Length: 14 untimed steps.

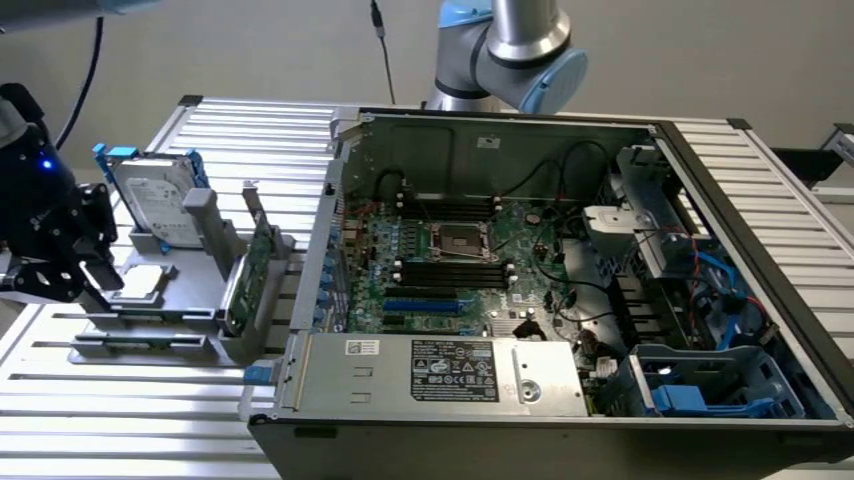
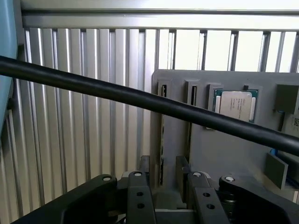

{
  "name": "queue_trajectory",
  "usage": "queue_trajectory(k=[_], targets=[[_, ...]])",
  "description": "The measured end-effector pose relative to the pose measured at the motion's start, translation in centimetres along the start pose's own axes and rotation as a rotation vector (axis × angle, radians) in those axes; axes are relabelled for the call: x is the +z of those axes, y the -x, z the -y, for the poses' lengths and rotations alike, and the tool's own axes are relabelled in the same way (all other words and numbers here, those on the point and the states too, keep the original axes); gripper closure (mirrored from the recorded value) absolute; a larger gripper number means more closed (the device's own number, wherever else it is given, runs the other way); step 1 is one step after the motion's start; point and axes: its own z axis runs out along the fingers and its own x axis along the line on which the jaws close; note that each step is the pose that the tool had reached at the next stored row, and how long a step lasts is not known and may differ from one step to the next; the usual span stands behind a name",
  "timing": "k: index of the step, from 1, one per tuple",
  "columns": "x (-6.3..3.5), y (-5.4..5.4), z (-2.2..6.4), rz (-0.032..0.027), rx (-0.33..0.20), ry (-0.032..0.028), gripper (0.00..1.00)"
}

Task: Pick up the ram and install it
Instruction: 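Pick up the ram and move it above insertion slot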

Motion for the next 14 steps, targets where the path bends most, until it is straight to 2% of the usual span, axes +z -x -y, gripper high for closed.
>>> queue_trajectory(k=[14], targets=[[2.52, 0.2, -0.2, 0.0, 0.0, 0.0, 0.64]])
